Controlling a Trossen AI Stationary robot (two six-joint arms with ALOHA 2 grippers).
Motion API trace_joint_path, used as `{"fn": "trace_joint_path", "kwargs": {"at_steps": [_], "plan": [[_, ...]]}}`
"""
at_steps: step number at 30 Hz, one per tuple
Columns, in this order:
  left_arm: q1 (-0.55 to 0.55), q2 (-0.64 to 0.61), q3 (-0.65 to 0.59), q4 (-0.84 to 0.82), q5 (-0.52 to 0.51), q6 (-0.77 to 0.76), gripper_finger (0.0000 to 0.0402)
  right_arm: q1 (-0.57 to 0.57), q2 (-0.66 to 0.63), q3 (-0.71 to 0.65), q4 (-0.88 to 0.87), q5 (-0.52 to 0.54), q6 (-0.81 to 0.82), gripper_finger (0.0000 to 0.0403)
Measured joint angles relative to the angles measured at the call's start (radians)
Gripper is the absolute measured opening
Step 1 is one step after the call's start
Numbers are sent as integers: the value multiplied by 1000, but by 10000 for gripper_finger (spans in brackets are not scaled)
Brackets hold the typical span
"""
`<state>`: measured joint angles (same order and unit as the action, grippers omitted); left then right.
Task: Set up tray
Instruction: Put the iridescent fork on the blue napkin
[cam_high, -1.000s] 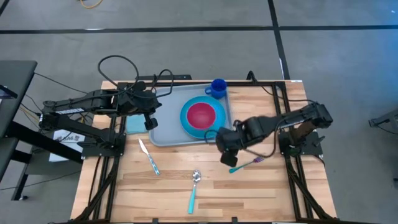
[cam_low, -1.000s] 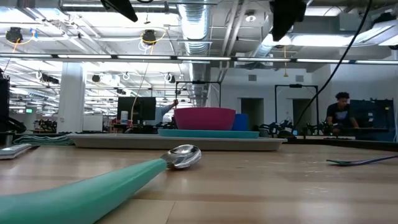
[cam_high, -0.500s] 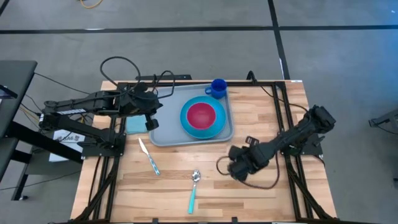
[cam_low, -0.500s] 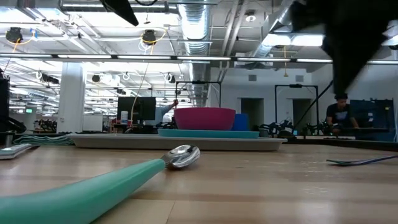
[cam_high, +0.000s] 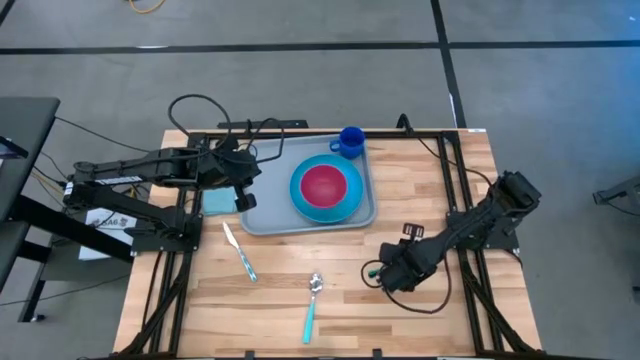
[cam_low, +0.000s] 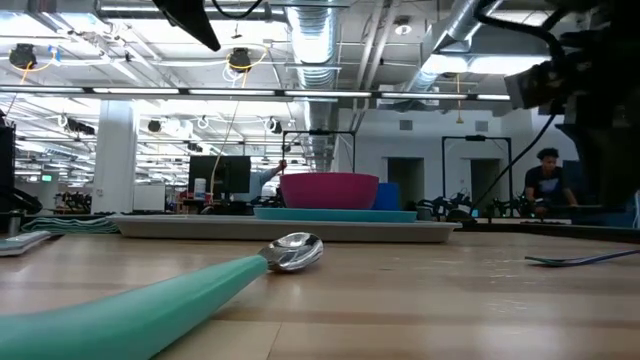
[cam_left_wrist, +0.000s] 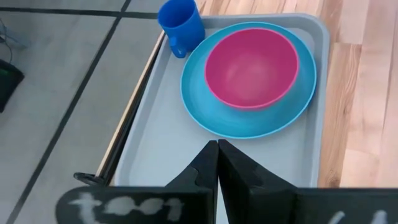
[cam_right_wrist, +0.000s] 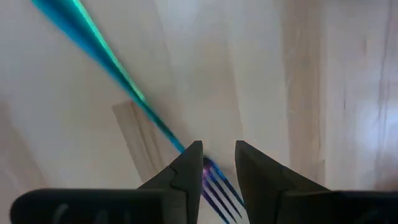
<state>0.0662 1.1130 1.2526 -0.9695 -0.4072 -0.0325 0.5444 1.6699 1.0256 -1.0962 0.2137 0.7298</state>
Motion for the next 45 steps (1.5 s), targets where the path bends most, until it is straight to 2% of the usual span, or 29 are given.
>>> {"fn": "trace_joint_path", "kwargs": {"at_steps": [5, 7, 11, 16, 34, 39, 45], "plan": [[0, 0, 0, 0, 0, 37, 0, -47, 0, 0, 33, -144, -55, 88], [0, 0, 0, 0, 0, 48, 0, -50, 0, 0, 41, -162, -89, 88], [0, 0, 0, 0, 0, 88, 0, -50, 0, 0, 36, -165, -153, 88], [0, 0, 0, 0, 0, 118, 0, -58, 0, 0, 60, -162, -155, 88], [0, 0, 0, -56, 0, 48, 0, -47, 0, -49, 104, -156, -241, 88], [0, 0, 0, -145, 0, -36, 0, -47, 4, -49, 119, -134, -243, 88], [0, 0, 0, -195, -27, -114, 0, -41, 74, -50, 117, -137, -301, 88]]}}
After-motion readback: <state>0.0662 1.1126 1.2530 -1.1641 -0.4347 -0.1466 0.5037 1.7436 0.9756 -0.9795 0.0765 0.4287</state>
